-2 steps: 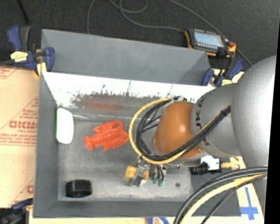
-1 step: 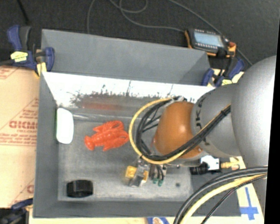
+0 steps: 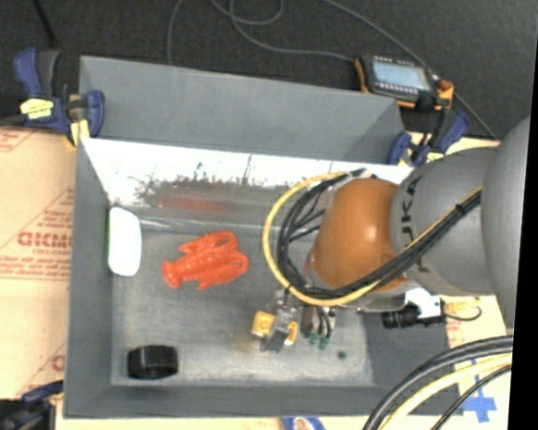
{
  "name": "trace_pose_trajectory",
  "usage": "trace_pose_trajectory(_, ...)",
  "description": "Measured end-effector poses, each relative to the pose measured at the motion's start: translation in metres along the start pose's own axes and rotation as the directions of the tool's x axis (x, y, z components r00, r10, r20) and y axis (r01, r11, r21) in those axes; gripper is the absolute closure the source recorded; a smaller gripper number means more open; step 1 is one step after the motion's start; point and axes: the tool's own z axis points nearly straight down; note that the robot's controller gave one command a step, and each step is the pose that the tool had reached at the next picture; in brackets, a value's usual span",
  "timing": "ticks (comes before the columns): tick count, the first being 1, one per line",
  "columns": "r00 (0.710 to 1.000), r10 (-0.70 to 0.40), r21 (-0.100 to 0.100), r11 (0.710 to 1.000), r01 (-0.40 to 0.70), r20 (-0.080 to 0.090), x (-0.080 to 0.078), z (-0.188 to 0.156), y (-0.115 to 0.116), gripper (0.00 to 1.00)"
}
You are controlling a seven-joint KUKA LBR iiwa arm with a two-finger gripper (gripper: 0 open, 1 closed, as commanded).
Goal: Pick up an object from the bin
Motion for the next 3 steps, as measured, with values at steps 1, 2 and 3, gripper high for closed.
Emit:
trace_pose_trajectory(1,1.0,0.009,-0.006,1.0,-0.009,0.018,-0.013,-0.011,0.022,1.0)
trace_pose_trajectory(2,1.0,0.012,0.001,1.0,-0.012,-0.003,-0.011,-0.034,0.011,1.0)
trace_pose_trajectory(3,1.0,0.003,-0.007,1.0,-0.003,0.025,-0.035,-0.029,0.016,1.0)
